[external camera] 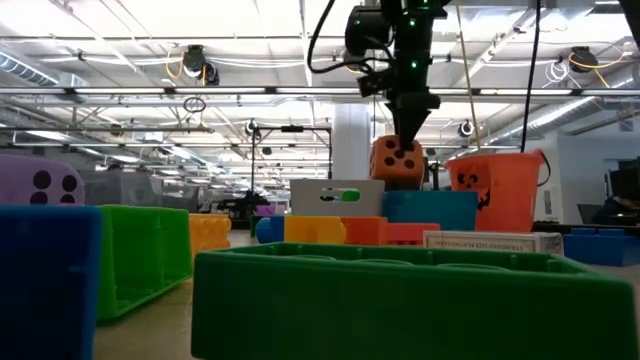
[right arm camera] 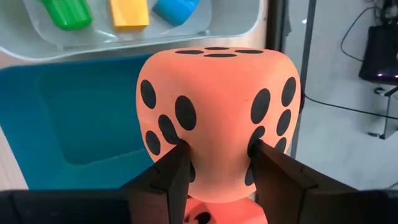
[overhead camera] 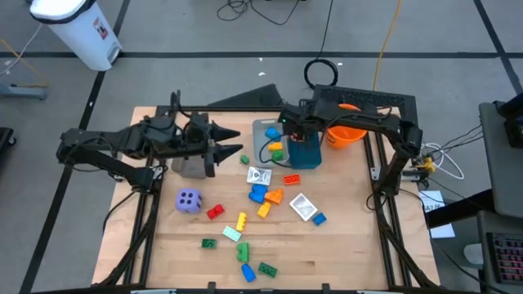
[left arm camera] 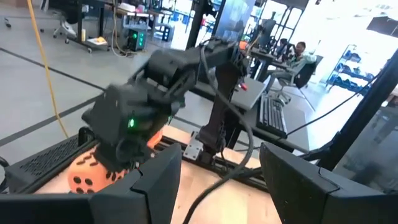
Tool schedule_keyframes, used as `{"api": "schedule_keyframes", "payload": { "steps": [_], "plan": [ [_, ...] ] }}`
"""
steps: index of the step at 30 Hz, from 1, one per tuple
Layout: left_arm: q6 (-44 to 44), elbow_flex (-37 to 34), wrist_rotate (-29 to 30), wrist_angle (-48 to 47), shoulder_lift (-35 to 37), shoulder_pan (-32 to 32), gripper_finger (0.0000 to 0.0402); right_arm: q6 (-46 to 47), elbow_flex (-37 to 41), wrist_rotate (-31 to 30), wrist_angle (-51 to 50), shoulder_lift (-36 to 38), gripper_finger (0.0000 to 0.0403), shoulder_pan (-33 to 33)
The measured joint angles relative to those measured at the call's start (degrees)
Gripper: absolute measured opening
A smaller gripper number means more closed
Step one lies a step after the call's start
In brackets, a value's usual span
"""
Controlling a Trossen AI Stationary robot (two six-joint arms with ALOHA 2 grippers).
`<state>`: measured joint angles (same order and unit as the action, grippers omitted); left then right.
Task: Pick & Place Toys
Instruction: Put the orange dice into the blue bin
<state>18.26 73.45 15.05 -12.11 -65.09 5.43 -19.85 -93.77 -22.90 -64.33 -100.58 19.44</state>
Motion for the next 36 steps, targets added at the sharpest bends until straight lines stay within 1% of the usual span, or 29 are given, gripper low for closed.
{"api": "schedule_keyframes", "payload": {
  "steps": [5, 13, 22, 30, 36],
  "plan": [
    [-0.09, 0.00, -0.02, -0.28, -0.09, 0.00, 0.0228, 2.00, 1.66, -2.57, 1.73, 0.19, 0.0141, -0.48],
    [0.22, 0.00, -0.04, -1.95, -0.09, 0.00, 0.0228, 2.83, 4.10, -2.81, 1.72, 0.14, 0.0139, -0.70],
    [0.22, 0.00, -0.04, -1.89, -0.09, 0.00, 0.0227, 2.72, 7.24, -2.81, 5.39, 0.14, 0.0139, -0.79],
    [0.22, 0.00, -0.04, -1.85, -0.09, 0.00, 0.0227, 2.22, 10.00, -2.81, 5.96, 0.14, 0.0139, -0.81],
    [0.22, 0.00, -0.04, -1.85, -0.10, 0.00, 0.0227, 1.12, 11.61, -3.64, 9.24, 0.14, 0.0139, -0.79]
  ]
}}
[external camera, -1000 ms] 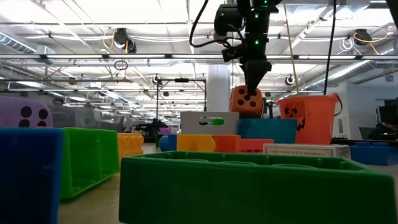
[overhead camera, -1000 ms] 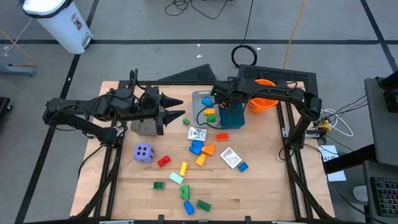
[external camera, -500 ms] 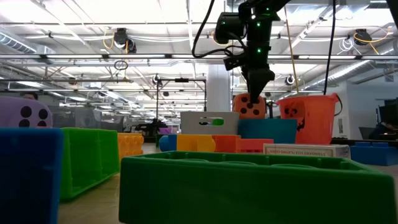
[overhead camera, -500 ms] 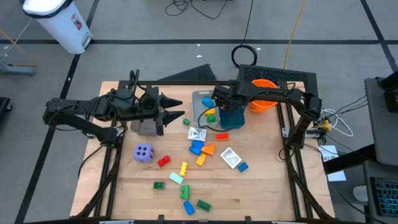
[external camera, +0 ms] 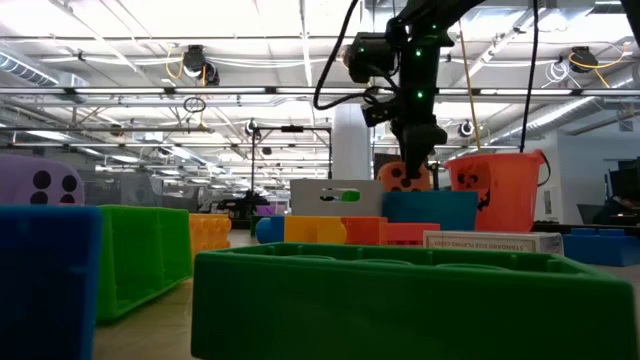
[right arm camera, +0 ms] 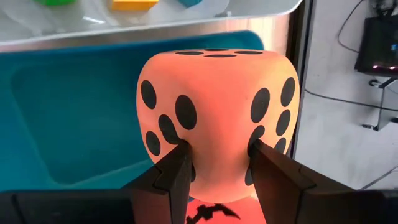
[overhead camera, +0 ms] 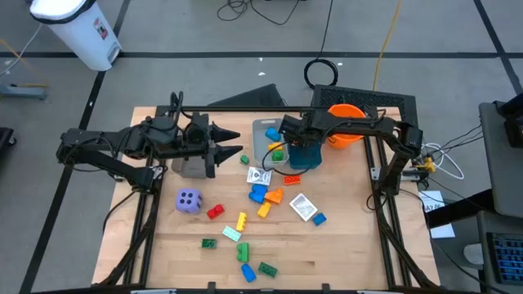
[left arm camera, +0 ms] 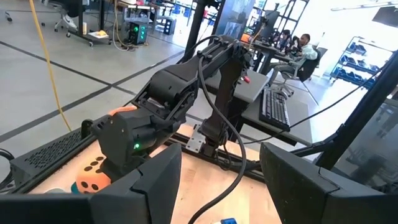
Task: Pick & Place Toys
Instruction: Put the orange dice into the blue bin
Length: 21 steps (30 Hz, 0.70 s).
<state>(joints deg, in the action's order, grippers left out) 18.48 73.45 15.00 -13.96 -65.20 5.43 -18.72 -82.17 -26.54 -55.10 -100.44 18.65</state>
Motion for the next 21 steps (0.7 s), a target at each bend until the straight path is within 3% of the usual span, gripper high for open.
{"api": "schedule_keyframes", "payload": {
  "steps": [21],
  "plan": [
    [1.31, 0.00, 0.00, -0.94, -0.04, 0.00, 0.0227, -2.62, 2.62, -0.68, 6.48, 0.00, 0.0141, 0.00]
  ]
}}
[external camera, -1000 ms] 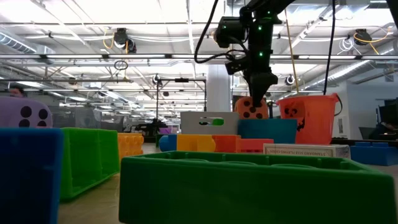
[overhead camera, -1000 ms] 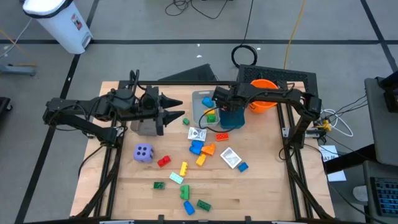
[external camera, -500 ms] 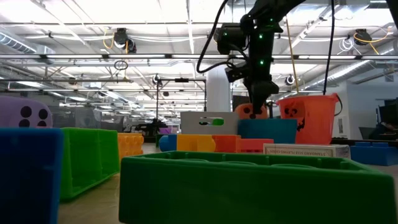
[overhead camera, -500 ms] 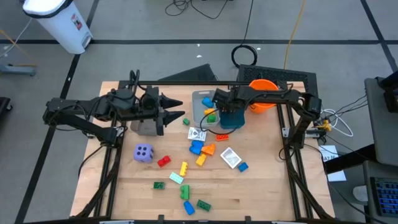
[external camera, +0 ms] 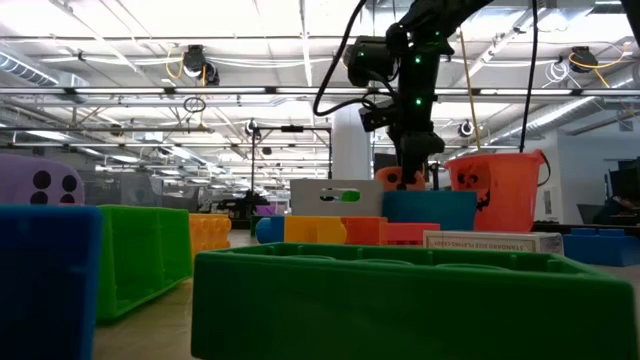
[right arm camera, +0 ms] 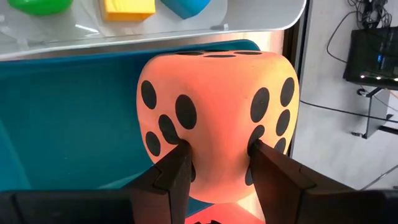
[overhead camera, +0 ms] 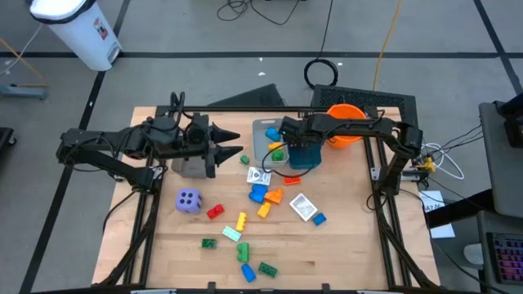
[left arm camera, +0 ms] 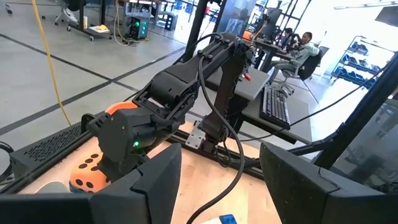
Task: Pick & Place Toys
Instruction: Put the orange dice into the blue bin
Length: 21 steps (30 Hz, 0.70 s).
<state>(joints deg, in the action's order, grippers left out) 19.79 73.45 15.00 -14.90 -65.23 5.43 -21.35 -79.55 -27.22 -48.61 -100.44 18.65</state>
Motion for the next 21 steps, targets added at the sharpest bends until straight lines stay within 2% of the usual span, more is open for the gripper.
{"api": "schedule_keyframes", "payload": {
  "steps": [21],
  "plan": [
    [-0.02, 0.00, 0.00, -0.02, 0.00, 0.00, 0.0227, -0.83, 0.00, 0.00, 0.19, 0.00, 0.0141, 0.04]
  ]
}}
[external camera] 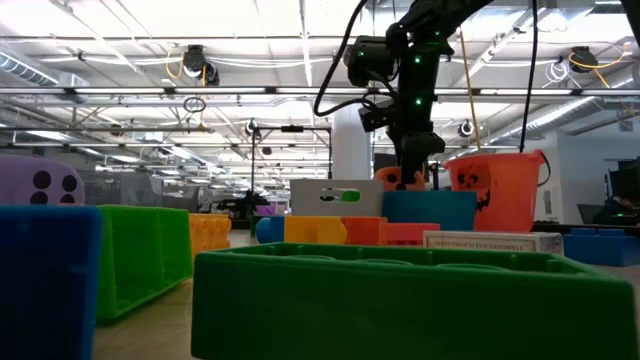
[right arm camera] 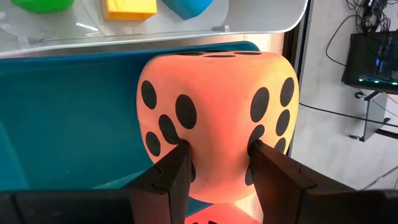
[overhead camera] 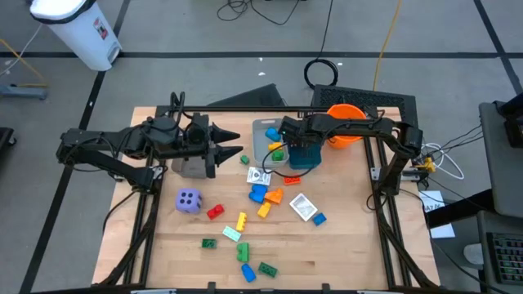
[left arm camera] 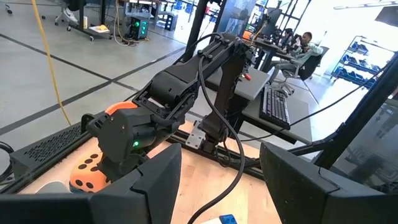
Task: Pick & Place Toys
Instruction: Put the orange dice into the blue bin
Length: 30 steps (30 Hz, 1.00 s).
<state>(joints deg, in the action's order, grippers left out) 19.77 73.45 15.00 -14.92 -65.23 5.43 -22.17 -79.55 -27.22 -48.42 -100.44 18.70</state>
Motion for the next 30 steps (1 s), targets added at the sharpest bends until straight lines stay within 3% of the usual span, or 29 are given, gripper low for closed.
{"api": "schedule_keyframes", "payload": {
  "steps": [5, 17, 30],
  "plan": [
    [0.00, 0.00, 0.00, 0.00, 0.00, 0.00, 0.0227, -0.84, 0.00, 0.00, 0.00, 0.00, 0.0147, 0.00],
    [0.00, 0.00, 0.01, 0.00, 0.00, 0.00, 0.0227, -1.26, -0.02, 0.00, 0.51, 0.00, 0.0213, 0.00],
    [0.24, 0.00, 0.00, 0.00, 0.00, 0.00, 0.0227, -1.20, -0.04, 0.00, 0.66, 0.00, 0.0213, 0.00]
  ]
}}
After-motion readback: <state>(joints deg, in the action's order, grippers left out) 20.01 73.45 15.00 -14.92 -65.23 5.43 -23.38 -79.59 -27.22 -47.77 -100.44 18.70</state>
